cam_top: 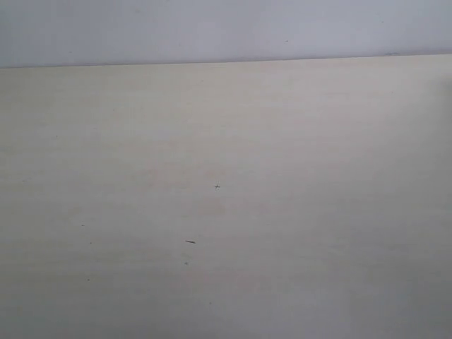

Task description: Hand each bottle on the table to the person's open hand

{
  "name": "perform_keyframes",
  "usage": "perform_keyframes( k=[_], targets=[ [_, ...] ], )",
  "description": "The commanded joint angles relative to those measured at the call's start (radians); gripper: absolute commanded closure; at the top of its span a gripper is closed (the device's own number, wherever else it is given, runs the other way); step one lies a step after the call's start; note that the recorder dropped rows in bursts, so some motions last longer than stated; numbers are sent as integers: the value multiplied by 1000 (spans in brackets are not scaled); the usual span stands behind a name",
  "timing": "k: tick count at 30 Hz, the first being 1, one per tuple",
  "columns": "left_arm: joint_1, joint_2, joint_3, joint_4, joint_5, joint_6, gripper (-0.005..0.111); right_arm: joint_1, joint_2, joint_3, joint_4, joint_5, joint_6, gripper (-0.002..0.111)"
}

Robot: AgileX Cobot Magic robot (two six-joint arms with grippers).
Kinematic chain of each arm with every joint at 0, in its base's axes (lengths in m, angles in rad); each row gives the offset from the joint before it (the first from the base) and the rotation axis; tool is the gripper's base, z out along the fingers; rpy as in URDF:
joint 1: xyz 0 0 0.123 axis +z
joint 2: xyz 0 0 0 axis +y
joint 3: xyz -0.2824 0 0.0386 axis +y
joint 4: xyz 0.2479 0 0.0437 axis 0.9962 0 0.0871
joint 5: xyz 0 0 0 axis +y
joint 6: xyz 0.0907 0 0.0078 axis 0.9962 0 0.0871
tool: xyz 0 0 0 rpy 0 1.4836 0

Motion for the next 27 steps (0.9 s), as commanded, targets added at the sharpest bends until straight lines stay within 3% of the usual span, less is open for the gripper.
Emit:
perform_keyframes(
  k=[1,8,12,14,17,22,27],
  targets=[
    [4,-2,3,-7,1,2,106,1,-4,5,-1,4,-1,108],
    [4,-2,3,-7,1,4,106,1,-4,5,-1,4,-1,108],
    [54,-39,3,-7,24,4,106,1,-4,5,-1,4,-1,108],
    [129,-109,3,-7,110,2,106,1,-4,5,-1,4,-1,108],
    [236,-274,3,-7,344,2,106,1,-4,5,-1,4,-1,108],
    [269,-475,3,-7,624,2,106,1,-4,5,-1,4,-1,108],
    [269,-526,3,-7,718,-4,106,1,-4,5,-1,4,-1,108]
  ],
)
